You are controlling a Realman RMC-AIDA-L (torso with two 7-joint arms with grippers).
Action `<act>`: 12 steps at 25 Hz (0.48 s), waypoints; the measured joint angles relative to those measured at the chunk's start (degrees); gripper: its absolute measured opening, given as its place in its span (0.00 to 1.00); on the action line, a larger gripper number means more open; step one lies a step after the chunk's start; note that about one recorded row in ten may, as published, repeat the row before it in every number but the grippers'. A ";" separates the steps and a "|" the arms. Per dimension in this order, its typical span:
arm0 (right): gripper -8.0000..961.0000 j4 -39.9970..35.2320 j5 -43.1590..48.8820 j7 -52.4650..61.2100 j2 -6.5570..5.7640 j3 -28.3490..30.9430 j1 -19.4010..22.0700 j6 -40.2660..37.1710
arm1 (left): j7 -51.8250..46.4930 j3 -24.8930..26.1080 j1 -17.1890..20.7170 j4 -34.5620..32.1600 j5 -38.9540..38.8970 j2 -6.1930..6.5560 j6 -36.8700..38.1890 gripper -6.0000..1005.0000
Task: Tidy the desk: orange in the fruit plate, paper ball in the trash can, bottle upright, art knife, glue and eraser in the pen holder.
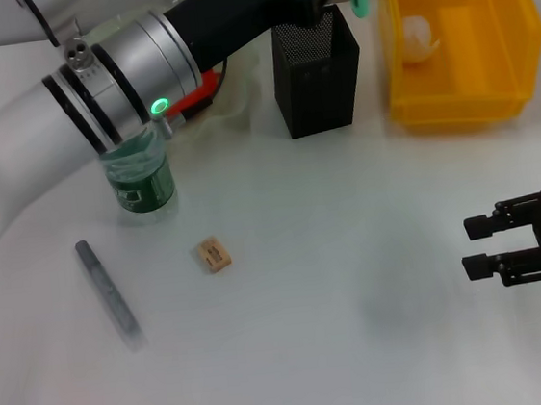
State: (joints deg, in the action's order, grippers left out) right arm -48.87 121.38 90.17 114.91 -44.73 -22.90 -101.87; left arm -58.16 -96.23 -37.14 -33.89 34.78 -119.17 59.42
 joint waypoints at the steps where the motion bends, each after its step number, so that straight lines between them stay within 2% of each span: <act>1: 0.64 0.08 0.00 0.00 0.05 -0.01 -0.11 0.00 | 1.30 -1.45 -0.42 0.99 -3.04 -0.01 -0.77 0.23; 3: 0.64 0.23 0.00 0.00 0.09 -0.01 -0.29 0.00 | 3.78 -4.86 -0.75 1.71 -8.16 -0.01 -3.34 0.23; 4: 0.64 0.38 0.00 0.00 0.10 -0.01 -0.39 0.00 | 6.48 -8.28 -0.89 1.69 -13.12 -0.01 -6.47 0.23; 5: 0.64 0.38 0.00 0.00 0.10 -0.01 -0.39 0.00 | 6.48 -8.28 -0.89 1.69 -13.12 -0.01 -6.47 0.24; 12: 0.64 0.52 0.32 -0.07 0.20 -0.09 -0.74 0.02 | 16.73 -16.36 -1.09 1.48 -28.20 0.00 -11.99 0.24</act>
State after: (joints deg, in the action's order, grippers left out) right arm -48.35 121.70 90.10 115.10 -44.82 -23.64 -101.85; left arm -41.43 -112.59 -38.22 -32.40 6.58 -119.18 47.43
